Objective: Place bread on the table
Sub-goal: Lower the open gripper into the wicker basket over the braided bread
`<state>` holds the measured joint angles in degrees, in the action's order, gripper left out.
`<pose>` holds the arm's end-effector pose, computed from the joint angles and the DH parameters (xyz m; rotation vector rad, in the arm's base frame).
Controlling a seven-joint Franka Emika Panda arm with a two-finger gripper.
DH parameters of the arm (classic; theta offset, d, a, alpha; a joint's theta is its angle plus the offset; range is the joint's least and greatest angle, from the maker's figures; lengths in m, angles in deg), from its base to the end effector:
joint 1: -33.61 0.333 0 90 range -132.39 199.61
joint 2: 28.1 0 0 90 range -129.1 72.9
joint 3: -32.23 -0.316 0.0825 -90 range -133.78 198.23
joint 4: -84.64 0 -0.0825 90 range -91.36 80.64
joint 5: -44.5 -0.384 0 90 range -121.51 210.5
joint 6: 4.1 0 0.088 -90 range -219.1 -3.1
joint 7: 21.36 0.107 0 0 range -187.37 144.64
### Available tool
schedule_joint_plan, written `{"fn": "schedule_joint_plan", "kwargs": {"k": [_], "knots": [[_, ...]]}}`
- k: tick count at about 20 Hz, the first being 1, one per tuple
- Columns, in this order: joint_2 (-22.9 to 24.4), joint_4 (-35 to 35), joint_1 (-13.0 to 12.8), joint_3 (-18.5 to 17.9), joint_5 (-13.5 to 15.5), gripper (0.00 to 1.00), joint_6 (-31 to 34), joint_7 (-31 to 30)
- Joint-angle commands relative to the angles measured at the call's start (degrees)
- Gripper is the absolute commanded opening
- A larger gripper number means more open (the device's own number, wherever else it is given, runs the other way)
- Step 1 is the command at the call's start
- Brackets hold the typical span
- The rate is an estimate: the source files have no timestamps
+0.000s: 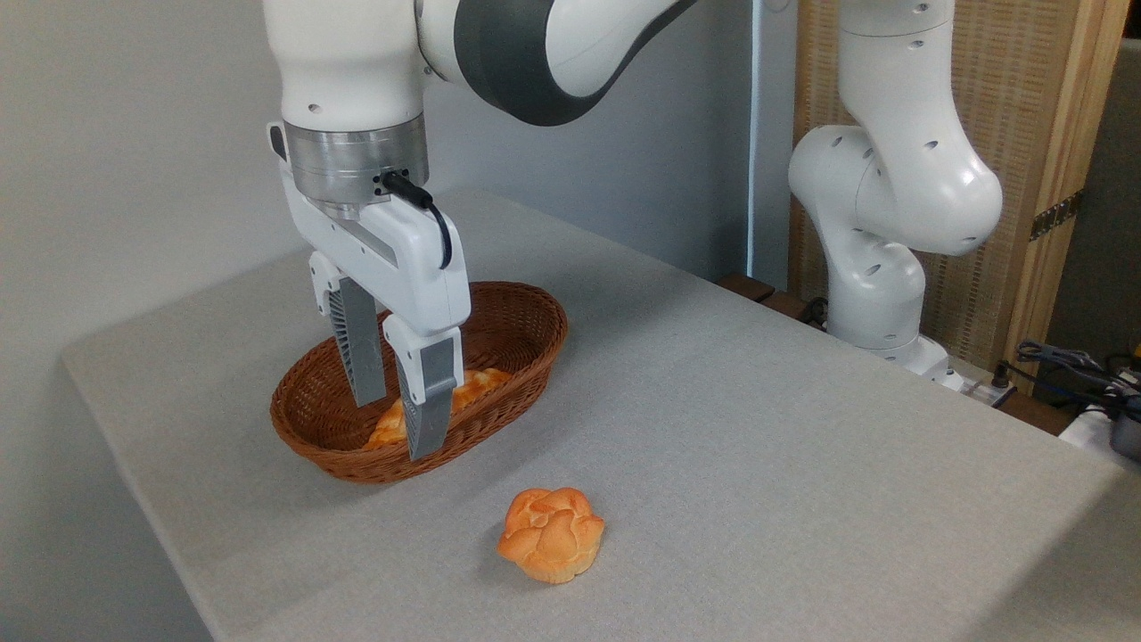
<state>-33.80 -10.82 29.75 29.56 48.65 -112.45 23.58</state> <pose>0.6066 -0.0191 0.5509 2.8813 -1.1965 0.2202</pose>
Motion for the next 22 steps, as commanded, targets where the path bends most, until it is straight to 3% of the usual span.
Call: {"fn": "schedule_joint_plan", "kwargs": {"k": [1,22], "knots": [[0.3,0.3,0.0,-0.3,-0.1,1.00,0.7,-0.9],[0.6,0.3,0.1,-0.3,-0.1,1.00,1.4,-1.3]]}}
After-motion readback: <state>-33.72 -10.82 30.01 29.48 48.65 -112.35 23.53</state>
